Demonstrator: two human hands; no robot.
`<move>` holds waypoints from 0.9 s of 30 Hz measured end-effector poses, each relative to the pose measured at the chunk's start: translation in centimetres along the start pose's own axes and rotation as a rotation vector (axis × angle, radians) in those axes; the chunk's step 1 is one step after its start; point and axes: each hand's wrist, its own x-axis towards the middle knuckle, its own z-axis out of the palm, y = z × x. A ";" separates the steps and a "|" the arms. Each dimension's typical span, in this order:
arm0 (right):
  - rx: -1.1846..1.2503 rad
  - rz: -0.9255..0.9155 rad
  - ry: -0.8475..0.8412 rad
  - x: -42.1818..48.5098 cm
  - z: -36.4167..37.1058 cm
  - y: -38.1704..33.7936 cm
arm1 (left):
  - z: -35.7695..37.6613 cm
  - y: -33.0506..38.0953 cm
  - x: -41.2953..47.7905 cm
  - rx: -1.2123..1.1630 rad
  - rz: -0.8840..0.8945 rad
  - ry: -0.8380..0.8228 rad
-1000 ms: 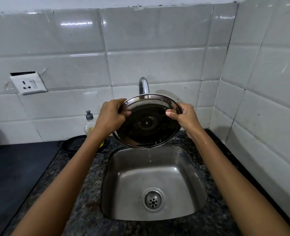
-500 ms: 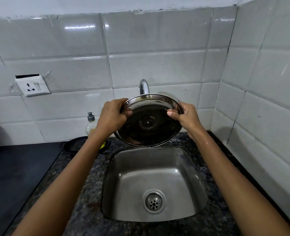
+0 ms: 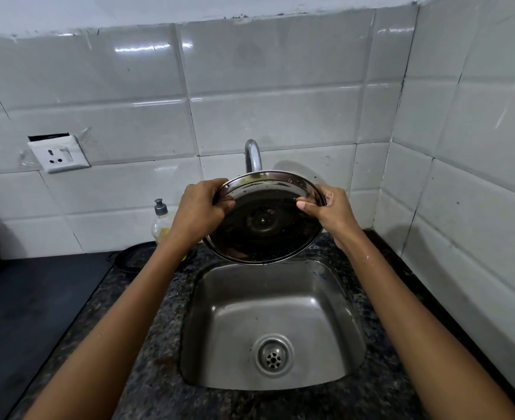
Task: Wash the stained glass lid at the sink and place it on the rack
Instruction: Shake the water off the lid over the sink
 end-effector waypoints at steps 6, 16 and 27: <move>-0.094 0.037 -0.035 -0.5 -0.3 2.2 | 1.5 0.0 -1.4 -0.022 -0.075 -0.027; -0.662 0.049 -0.767 -7.1 2.4 10.2 | 7.6 -5.3 -6.8 -0.747 -1.100 -0.046; -0.439 -0.303 -0.422 -8.0 11.1 5.3 | -2.0 -11.5 -9.5 -1.169 -1.255 -0.004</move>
